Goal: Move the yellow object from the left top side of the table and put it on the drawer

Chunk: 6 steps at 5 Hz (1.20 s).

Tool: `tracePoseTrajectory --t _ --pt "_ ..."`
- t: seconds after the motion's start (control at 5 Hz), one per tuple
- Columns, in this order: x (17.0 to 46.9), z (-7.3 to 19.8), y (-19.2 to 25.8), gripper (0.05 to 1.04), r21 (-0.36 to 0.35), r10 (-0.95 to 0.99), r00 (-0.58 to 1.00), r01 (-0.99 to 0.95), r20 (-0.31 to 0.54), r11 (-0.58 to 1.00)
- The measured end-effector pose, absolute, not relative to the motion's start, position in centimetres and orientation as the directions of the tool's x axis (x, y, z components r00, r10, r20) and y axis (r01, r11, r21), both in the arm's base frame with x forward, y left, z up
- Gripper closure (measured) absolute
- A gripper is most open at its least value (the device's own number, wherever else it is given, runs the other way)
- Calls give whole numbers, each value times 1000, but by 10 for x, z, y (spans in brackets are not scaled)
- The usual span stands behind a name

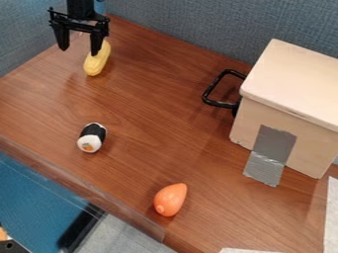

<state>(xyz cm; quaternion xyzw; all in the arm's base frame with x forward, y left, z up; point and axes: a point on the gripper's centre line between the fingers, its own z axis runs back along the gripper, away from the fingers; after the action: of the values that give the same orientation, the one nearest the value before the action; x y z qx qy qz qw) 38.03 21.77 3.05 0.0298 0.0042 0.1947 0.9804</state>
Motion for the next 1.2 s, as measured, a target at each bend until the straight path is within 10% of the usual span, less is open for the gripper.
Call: tracePoseTrajectory --t 0.6,1.2 --pt "394 83 210 84 9 411 903 -415 130 910" --pt "399 44 188 83 44 389 919 -392 62 919"
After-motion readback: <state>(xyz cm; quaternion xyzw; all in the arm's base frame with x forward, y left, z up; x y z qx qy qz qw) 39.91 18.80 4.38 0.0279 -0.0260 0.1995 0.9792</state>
